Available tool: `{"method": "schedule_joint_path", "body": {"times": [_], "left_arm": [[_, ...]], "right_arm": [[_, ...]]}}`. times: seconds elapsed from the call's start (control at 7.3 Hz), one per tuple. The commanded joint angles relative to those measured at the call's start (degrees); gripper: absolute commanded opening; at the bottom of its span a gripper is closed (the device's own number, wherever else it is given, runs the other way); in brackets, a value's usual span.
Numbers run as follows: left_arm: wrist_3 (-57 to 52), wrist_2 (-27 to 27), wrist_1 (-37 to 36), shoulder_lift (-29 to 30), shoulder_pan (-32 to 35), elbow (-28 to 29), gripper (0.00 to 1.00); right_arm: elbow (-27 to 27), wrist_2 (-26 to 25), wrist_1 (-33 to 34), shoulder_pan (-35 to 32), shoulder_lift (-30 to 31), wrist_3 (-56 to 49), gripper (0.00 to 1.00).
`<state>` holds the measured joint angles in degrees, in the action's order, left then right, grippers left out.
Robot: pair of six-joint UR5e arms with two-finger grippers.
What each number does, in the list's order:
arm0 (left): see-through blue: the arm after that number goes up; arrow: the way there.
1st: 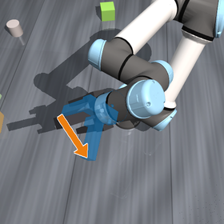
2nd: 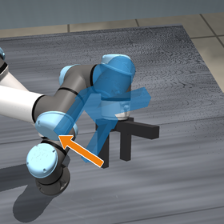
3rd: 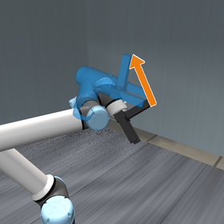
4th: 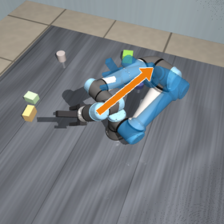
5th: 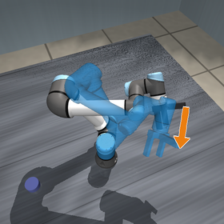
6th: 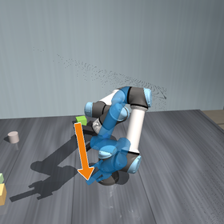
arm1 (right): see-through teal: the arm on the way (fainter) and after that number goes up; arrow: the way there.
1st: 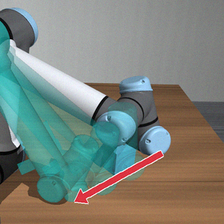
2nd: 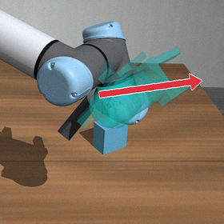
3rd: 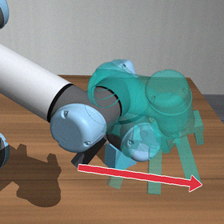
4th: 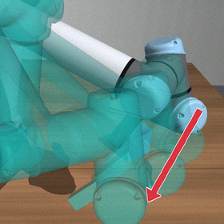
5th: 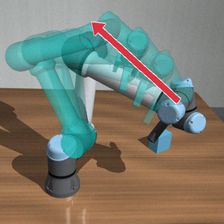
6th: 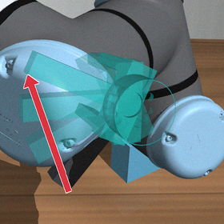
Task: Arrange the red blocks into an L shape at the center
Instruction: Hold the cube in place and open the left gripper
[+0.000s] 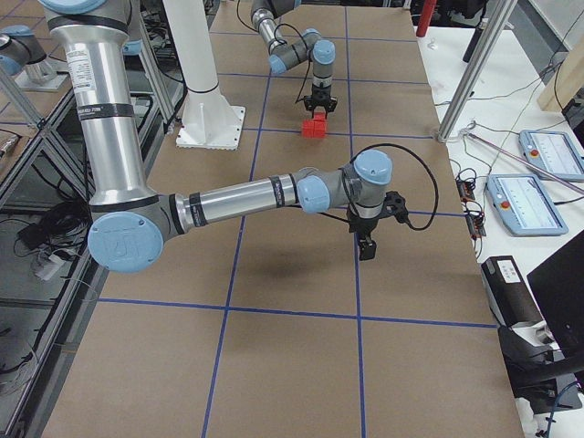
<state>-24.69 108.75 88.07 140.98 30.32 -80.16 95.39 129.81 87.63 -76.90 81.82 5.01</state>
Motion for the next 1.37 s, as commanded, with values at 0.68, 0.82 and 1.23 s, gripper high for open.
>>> {"method": "schedule_joint_path", "body": {"times": [0.68, 0.82, 1.23], "left_arm": [[-0.19, -0.11, -0.09, -0.01, 0.08, -0.26, 0.68], [-0.19, -0.11, -0.09, -0.01, 0.26, -0.69, 0.68], [-0.36, -0.02, -1.83, -0.18, 1.4, -4.11, 0.69]], "right_arm": [[-0.03, 0.0, 0.0, 0.0, 0.0, 0.0, 1.0], [-0.03, 0.0, 0.0, 0.0, 0.09, 0.0, 1.0], [-0.03, 0.0, 0.0, 0.0, 0.0, 0.0, 1.0]]}}
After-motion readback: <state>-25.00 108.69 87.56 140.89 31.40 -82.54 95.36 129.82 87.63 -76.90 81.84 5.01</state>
